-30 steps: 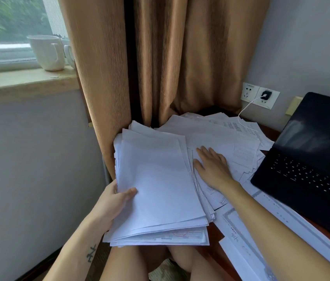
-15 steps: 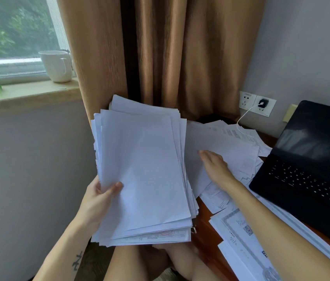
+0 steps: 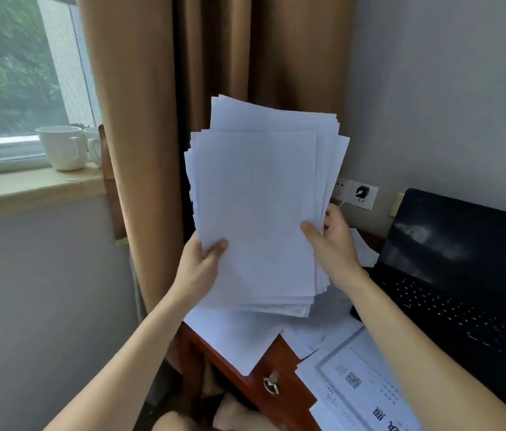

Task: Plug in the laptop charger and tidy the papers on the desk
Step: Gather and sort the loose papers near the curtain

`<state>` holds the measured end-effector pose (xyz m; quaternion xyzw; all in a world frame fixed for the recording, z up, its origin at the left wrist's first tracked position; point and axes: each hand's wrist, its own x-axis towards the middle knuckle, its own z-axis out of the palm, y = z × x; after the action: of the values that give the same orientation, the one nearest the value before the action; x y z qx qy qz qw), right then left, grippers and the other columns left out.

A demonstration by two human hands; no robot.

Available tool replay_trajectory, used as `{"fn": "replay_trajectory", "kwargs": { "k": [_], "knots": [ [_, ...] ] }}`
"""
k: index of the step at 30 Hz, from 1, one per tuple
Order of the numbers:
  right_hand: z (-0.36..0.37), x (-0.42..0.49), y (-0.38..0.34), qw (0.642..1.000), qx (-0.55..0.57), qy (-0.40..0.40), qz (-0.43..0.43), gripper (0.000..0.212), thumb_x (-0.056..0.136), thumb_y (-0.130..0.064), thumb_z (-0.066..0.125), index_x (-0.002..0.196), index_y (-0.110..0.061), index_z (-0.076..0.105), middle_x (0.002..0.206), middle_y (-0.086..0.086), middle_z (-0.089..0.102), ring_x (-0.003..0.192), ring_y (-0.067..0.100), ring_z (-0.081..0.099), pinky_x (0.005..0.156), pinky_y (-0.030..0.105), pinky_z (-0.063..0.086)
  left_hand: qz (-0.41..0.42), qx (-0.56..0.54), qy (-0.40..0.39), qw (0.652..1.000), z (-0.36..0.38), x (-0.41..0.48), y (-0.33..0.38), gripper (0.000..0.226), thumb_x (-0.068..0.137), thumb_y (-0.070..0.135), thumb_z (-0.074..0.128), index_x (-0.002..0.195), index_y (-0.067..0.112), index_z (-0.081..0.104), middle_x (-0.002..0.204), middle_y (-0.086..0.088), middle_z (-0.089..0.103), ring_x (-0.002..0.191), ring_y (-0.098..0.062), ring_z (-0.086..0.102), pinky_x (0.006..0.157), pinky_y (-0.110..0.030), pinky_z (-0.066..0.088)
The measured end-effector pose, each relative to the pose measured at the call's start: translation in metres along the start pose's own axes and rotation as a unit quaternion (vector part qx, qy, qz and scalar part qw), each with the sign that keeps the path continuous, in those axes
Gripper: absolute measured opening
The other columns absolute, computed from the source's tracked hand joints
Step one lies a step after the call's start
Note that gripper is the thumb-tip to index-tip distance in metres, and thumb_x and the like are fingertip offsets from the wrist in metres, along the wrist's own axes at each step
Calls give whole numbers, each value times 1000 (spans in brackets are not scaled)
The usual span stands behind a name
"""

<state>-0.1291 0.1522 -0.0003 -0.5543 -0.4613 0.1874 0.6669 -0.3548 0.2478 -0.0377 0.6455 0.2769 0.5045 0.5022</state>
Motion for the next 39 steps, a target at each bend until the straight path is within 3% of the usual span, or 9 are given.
{"fn": "replay_trajectory", "kwargs": {
  "k": [4,11,16,23,30,35,39],
  "knots": [
    [-5,-7,5,999,1,42,-6,29,98,-5,62,118,-24,55,115,-4,69,103,5,68,84,19,55,-20,-12,16,1000,16,15,-6,32,102,6,63,118,33,66,108,19,77,105,-3,72,90,-26,57],
    [-5,-13,27,997,21,66,38,30,99,-10,59,127,-20,54,121,-2,67,107,5,66,94,27,53,-52,-33,54,997,22,10,-15,41,90,31,82,126,28,63,114,10,75,103,-11,74,83,-33,61],
    [7,-6,17,997,22,79,-7,29,102,-21,59,130,-20,51,122,-7,65,111,3,64,98,27,52,13,-67,68,995,25,21,13,38,94,29,77,129,24,63,118,8,75,106,-9,73,85,-29,61],
    [12,10,3,994,-11,99,-51,25,105,-25,55,129,-18,50,118,-12,66,106,0,64,88,23,54,10,-84,89,992,31,38,31,25,98,31,74,121,25,66,116,6,76,107,-14,73,97,-49,60],
    [10,9,2,992,-43,94,-73,16,107,-30,47,118,-20,51,107,-22,67,104,2,65,88,27,54,8,-97,101,990,31,39,33,24,97,24,75,120,22,66,113,4,77,103,-15,75,93,-46,61],
    [17,16,-14,987,-36,116,-109,19,108,-27,44,122,-15,52,115,-11,67,107,5,64,91,24,53,57,-123,127,983,32,44,44,22,98,12,71,119,17,66,111,2,77,102,-16,75,83,-31,61],
    [16,8,-6,988,-36,117,-89,22,107,-37,44,119,-19,51,109,-19,67,107,4,65,92,30,54,40,-116,112,986,32,35,34,26,96,22,75,120,18,65,113,2,77,105,-18,74,88,-40,62]
  ]
}}
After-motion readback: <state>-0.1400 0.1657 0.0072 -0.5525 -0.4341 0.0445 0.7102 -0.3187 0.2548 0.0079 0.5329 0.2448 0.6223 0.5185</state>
